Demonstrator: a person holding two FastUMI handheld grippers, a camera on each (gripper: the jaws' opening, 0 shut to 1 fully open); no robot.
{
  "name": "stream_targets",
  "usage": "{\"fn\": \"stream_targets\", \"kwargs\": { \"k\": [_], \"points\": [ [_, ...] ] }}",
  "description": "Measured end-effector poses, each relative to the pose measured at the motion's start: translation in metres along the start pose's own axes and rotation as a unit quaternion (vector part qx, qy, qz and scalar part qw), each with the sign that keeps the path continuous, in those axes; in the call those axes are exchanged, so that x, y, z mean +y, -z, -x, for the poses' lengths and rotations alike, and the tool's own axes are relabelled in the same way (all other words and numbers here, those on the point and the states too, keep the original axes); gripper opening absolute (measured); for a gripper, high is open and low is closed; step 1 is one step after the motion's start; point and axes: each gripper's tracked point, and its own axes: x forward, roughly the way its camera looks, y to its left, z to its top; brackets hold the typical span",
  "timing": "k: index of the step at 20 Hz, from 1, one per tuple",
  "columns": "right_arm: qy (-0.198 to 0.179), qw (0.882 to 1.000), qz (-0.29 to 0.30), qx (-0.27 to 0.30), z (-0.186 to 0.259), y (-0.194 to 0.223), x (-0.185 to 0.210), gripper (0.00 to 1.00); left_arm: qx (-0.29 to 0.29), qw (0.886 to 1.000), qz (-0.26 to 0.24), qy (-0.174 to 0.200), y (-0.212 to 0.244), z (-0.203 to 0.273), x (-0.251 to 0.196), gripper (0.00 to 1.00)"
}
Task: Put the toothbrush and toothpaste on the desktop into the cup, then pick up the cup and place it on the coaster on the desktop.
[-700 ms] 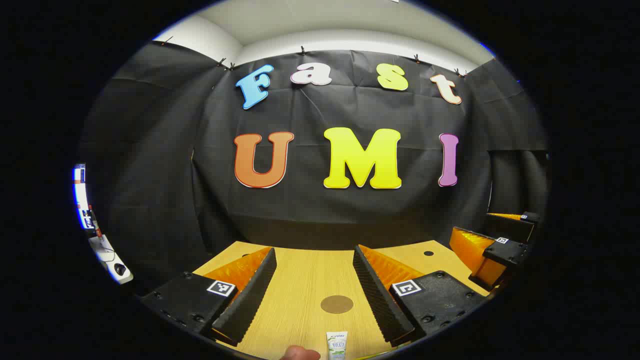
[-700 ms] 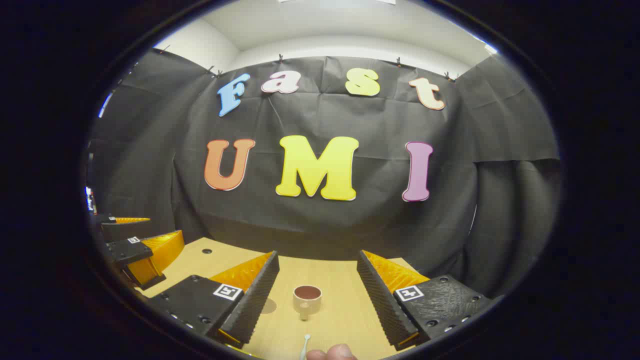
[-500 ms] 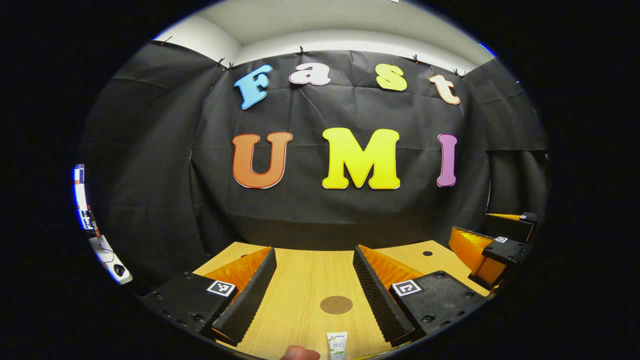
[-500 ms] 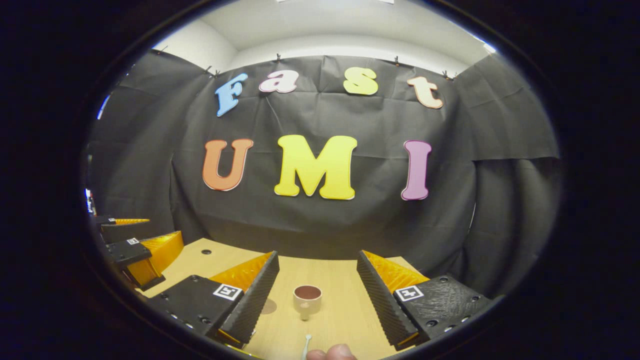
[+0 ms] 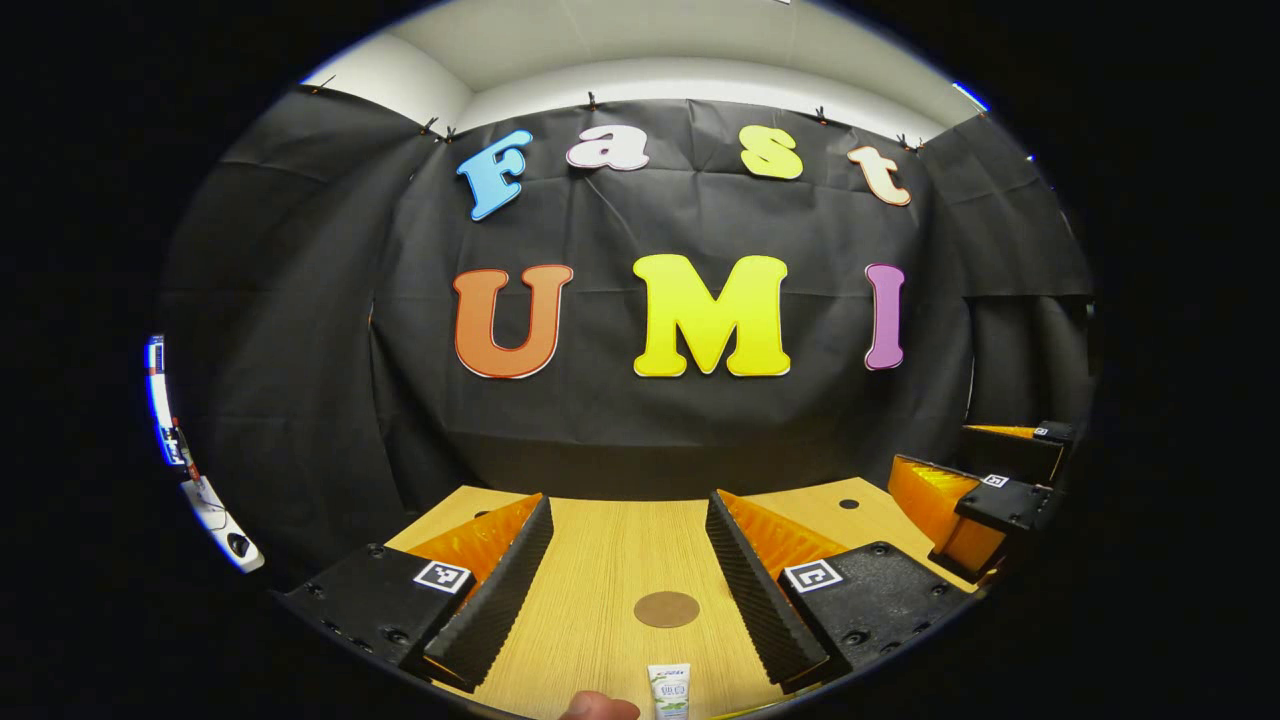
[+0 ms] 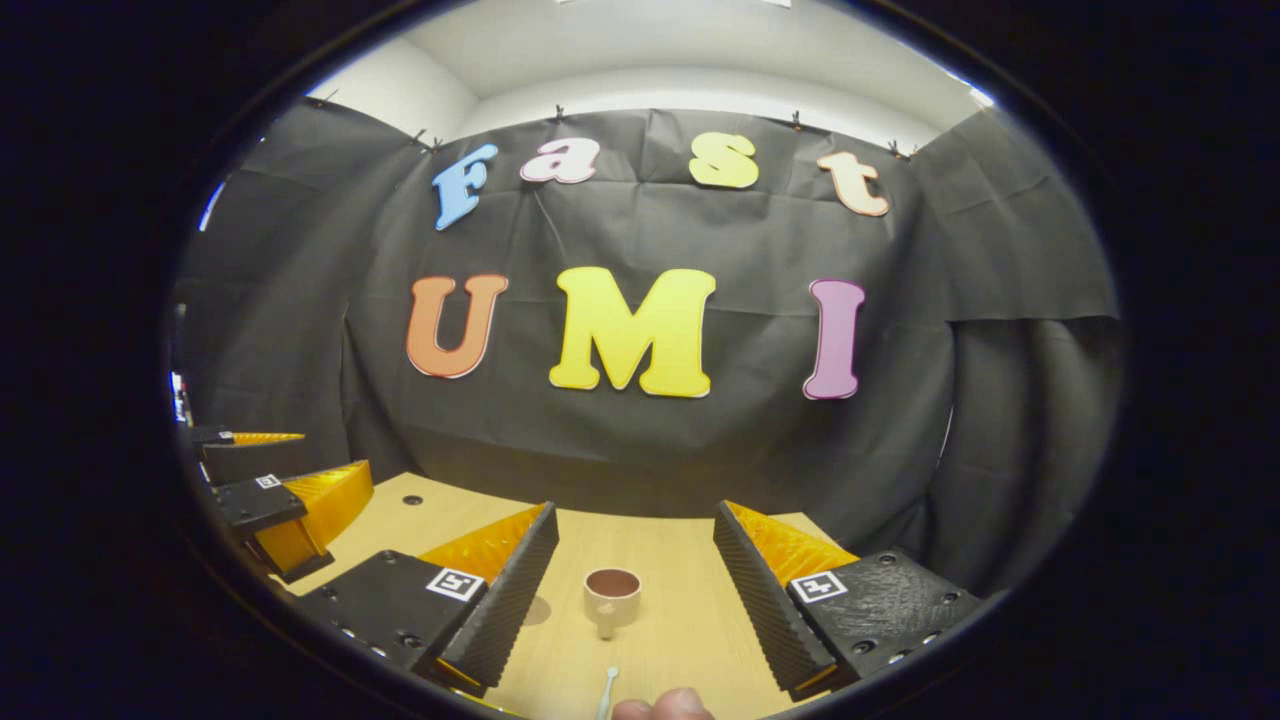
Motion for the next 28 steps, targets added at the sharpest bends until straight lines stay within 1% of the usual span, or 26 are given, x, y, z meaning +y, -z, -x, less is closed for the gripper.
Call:
{"fn": "stream_targets", "kwargs": {
  "k": [1,2,3,4,10,11,14,18,19,24,28],
  "points": [
    [-0.002,1.000,0.000,0.001,-0.001,0.000,0.000,0.95,0.001,1.000,-0.001,-0.001,0.001,0.000,-0.001,0.98],
    [-0.005,1.000,-0.001,0.003,-0.001,0.003,0.000,0.98,0.001,1.000,-0.002,-0.001,0.001,0.000,-0.001,0.98],
    [-0.007,1.000,-0.003,0.005,0.000,0.003,0.001,0.98,0.003,1.000,-0.003,-0.001,0.002,0.000,-0.001,0.98],
    [-0.007,1.000,-0.004,0.007,-0.001,0.005,0.000,0.95,0.005,1.000,-0.003,-0.002,0.005,0.000,-0.003,0.98],
    [-0.004,1.000,-0.008,0.016,-0.005,0.012,-0.006,0.95,0.014,1.000,-0.002,-0.001,0.012,-0.001,-0.005,0.98],
    [-0.004,1.000,-0.008,0.019,-0.006,0.013,-0.007,0.98,0.016,1.000,-0.004,-0.001,0.013,-0.003,-0.007,0.98],
    [-0.006,0.999,-0.006,0.038,-0.008,0.029,-0.008,0.98,0.034,0.999,-0.005,0.003,0.028,-0.004,-0.009,0.98],
    [-0.014,0.996,0.004,0.090,-0.009,0.068,-0.008,0.98,0.088,0.996,-0.010,0.017,0.068,0.001,-0.013,0.98],
    [-0.016,0.994,0.004,0.108,-0.007,0.081,-0.007,0.95,0.104,0.994,-0.010,0.021,0.079,0.003,-0.015,0.98],
    [-0.037,0.979,0.011,0.199,0.005,0.145,0.003,0.96,0.180,0.983,-0.003,0.035,0.133,0.025,-0.019,0.98],
    [-0.050,0.961,0.007,0.271,0.011,0.192,0.014,0.96,0.220,0.974,-0.006,0.048,0.161,0.043,-0.024,0.99]
  ]
}}
